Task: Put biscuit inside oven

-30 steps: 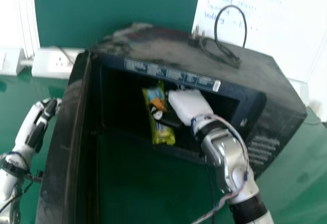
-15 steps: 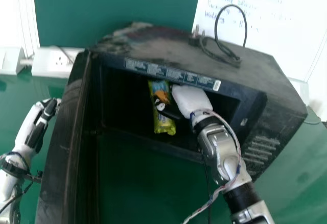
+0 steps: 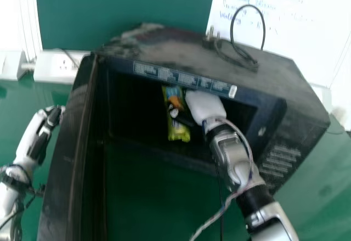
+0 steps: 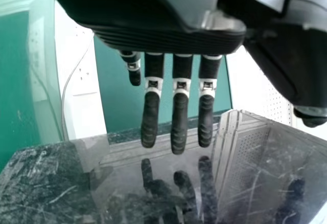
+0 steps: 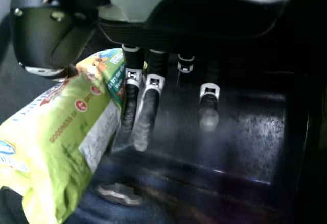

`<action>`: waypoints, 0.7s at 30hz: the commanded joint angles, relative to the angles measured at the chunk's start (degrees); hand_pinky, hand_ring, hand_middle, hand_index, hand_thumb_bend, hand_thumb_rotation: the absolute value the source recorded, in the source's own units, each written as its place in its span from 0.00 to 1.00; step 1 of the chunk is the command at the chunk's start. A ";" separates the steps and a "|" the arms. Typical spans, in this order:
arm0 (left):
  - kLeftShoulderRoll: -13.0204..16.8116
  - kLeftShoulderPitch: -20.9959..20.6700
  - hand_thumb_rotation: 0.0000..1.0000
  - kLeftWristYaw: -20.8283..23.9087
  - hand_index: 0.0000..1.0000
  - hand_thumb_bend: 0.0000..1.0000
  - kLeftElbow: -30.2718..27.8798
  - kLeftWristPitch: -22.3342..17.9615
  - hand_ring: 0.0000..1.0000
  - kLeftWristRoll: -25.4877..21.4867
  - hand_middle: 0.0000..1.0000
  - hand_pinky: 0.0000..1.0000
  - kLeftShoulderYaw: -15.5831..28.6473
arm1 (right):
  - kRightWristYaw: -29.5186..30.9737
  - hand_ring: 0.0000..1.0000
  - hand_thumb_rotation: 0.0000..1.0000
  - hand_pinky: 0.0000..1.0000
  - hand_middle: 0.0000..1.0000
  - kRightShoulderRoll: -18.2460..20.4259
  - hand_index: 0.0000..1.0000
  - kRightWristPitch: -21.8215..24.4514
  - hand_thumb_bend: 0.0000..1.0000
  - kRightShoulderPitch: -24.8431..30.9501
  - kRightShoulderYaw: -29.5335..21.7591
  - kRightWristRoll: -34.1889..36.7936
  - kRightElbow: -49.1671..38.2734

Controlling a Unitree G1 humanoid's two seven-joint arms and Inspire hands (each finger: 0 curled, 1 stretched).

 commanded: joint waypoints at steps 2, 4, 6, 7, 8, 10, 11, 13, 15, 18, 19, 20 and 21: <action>-0.17 0.51 0.06 0.11 0.48 0.51 -0.39 -0.12 0.37 0.01 0.41 0.29 -0.23 | -1.56 0.26 0.00 0.18 0.47 0.09 0.49 -0.15 0.53 -2.81 0.97 0.84 2.07; -0.25 0.43 0.06 0.16 0.48 0.51 -0.33 -0.10 0.36 -0.04 0.41 0.29 -0.22 | -1.74 0.27 0.00 0.19 0.47 0.16 0.49 0.07 0.53 -3.22 1.34 1.11 2.84; -0.26 0.42 0.06 0.24 0.48 0.51 -0.45 0.12 0.36 -0.01 0.41 0.29 -0.24 | -2.00 0.28 0.00 0.19 0.48 0.24 0.49 0.52 0.53 -3.42 1.65 1.28 3.10; -0.29 0.48 0.06 0.42 0.48 0.51 -0.72 0.40 0.37 0.13 0.41 0.29 -0.28 | -2.20 0.28 0.00 0.19 0.48 0.24 0.49 0.60 0.53 -3.49 1.77 1.39 3.25; -0.33 0.52 0.06 0.55 0.48 0.51 -0.94 0.56 0.36 0.24 0.41 0.29 -0.34 | -2.28 0.28 0.00 0.19 0.48 0.24 0.49 0.67 0.53 -3.60 1.88 1.53 3.43; -0.43 0.60 0.06 0.55 0.48 0.51 -1.42 0.96 0.36 0.09 0.40 0.29 -0.43 | -1.71 0.26 0.00 0.18 0.47 0.43 0.49 1.33 0.53 -3.79 1.96 1.87 3.65; -0.45 0.61 0.06 0.48 0.48 0.51 -1.54 1.06 0.36 -0.04 0.40 0.29 -0.46 | -1.41 0.25 0.00 0.17 0.47 0.50 0.49 1.68 0.53 -3.83 1.98 1.99 3.65; -0.43 0.62 0.06 0.34 0.48 0.51 -1.63 0.95 0.36 -0.09 0.40 0.28 -0.47 | -0.11 0.24 0.00 0.17 0.47 0.68 0.49 2.94 0.53 -3.77 1.95 2.30 3.25; -0.38 0.60 0.06 0.35 0.48 0.51 -1.69 0.91 0.36 0.00 0.40 0.28 -0.48 | 2.43 0.31 0.00 0.22 0.48 0.90 0.49 5.60 0.53 -2.86 1.52 2.80 1.09; -0.35 0.62 0.06 0.36 0.48 0.51 -1.52 0.96 0.36 -0.01 0.40 0.28 -0.41 | 5.67 0.46 0.01 0.33 0.49 0.68 0.50 8.89 0.53 -1.70 1.86 2.59 -2.40; -0.31 0.62 0.06 0.28 0.48 0.51 -1.32 0.79 0.36 -0.02 0.40 0.28 -0.38 | 7.02 0.50 0.17 0.37 0.56 0.53 0.62 9.96 0.63 -1.33 2.03 2.39 -3.72; -0.28 0.61 0.06 0.22 0.48 0.51 -1.17 0.66 0.36 -0.03 0.40 0.28 -0.36 | 8.03 0.55 0.29 0.42 0.62 0.40 0.70 10.76 0.69 -1.03 2.14 2.28 -4.77; -0.26 0.57 0.06 0.08 0.48 0.51 -0.98 0.42 0.36 -0.11 0.40 0.28 -0.35 | 9.03 0.56 0.31 0.44 0.63 0.23 0.73 11.35 0.71 -0.74 2.19 2.25 -5.81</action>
